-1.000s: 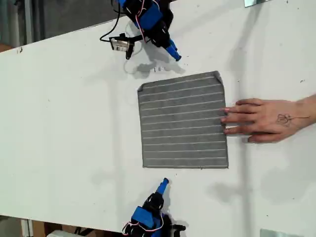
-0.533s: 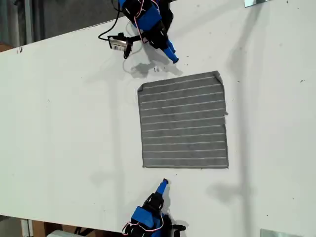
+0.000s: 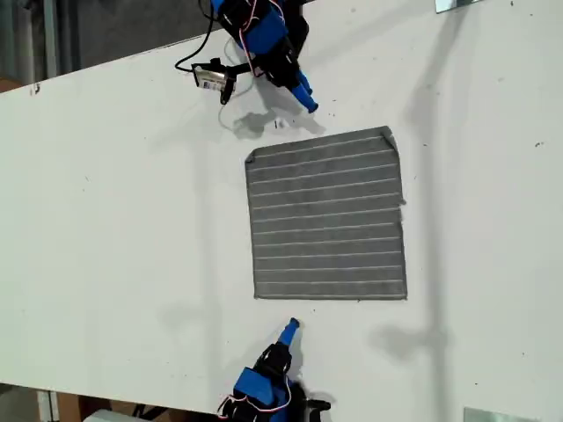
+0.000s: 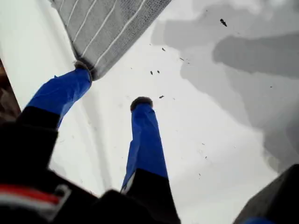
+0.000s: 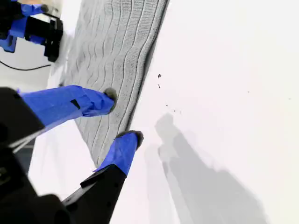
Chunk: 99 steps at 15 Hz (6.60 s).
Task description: Grasp corners of a square towel and fold twice.
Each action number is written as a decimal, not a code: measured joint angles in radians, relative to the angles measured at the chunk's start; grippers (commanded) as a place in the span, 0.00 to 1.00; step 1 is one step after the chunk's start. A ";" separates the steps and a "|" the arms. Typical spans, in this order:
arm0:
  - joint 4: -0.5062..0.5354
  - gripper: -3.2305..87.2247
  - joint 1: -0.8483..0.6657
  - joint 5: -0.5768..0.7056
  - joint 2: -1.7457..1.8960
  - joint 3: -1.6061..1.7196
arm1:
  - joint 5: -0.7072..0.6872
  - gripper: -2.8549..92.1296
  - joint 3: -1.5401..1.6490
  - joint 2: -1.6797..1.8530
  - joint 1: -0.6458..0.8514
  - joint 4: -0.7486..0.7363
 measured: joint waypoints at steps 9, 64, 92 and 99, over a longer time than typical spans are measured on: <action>-0.002 0.61 0.005 -0.653 0.003 0.000 | -0.216 0.38 -0.018 0.006 0.558 0.084; 0.123 0.42 0.630 -0.914 -2.526 -2.026 | -0.137 0.03 -1.473 -2.191 -0.224 -0.219; -0.075 0.03 0.357 -0.453 -2.476 -2.276 | -0.367 0.03 -1.953 -2.191 -0.060 0.123; 0.078 0.03 0.270 -0.402 -2.267 -2.258 | -0.387 0.03 -1.782 -1.879 0.058 0.190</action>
